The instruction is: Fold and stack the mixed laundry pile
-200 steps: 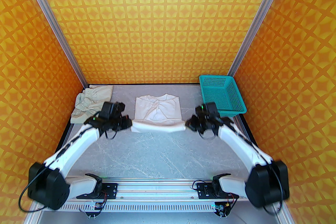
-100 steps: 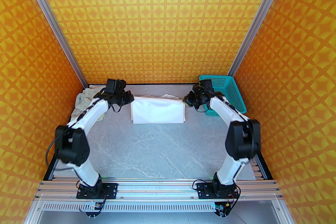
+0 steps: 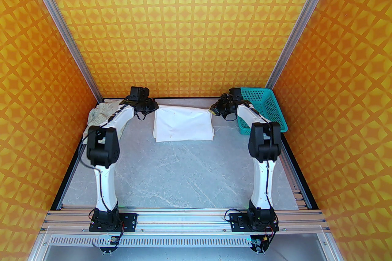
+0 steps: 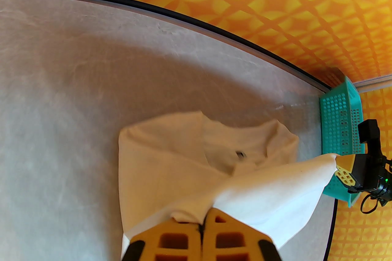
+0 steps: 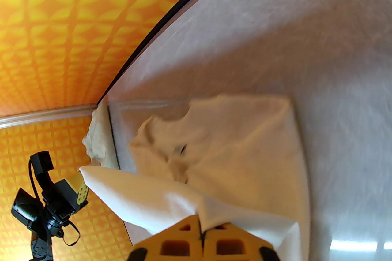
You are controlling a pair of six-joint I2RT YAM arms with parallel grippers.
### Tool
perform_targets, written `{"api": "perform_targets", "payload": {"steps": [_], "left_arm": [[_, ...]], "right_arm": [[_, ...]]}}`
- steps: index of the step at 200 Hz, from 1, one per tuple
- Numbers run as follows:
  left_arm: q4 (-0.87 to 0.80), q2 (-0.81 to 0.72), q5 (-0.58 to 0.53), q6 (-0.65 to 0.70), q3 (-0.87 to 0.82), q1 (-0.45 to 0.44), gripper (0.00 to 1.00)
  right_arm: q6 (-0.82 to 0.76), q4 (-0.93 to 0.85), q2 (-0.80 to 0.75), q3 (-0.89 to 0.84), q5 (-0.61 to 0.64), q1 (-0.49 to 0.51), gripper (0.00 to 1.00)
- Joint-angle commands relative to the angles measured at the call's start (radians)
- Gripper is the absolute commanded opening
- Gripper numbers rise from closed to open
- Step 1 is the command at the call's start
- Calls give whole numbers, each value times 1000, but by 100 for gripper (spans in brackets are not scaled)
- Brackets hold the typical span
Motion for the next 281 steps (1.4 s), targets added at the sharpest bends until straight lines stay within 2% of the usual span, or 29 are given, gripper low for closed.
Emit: {"api": "perform_targets", "payload": {"steps": [1,32,39,49,79,106,129,162,198,239,281], "left_arm": [[140,74,66,-33,51,21,17],[329,150,107,-72,61,45,27],[357,154,113,-79,62,49,31],[381,152,125,-84,63,52,31],[443,33,138,-81,-49,52,31],[400,-102,138,-50,-181,22,31],[316,-156,139,3,-241,-34,30],[280,-96,159,39,-234,-74,29],[318,58,202,42,-110,-62,25],[473,186,235,-85,-67,-17,22],[433,234,238,-72,-23,-3,23]], "right_arm": [[5,116,89,69,-29,-11,18],[-9,313,148,108,-30,-12,43],[-10,330,148,114,-27,-12,46],[-24,332,137,120,-29,-12,48],[-111,281,4,5,28,-11,48],[-151,299,-174,-222,106,11,45],[-172,281,-221,-308,129,65,43],[-127,295,-119,-262,116,97,34],[-132,227,64,-33,124,85,26],[12,285,189,51,86,35,28],[28,273,242,82,35,11,31]]}}
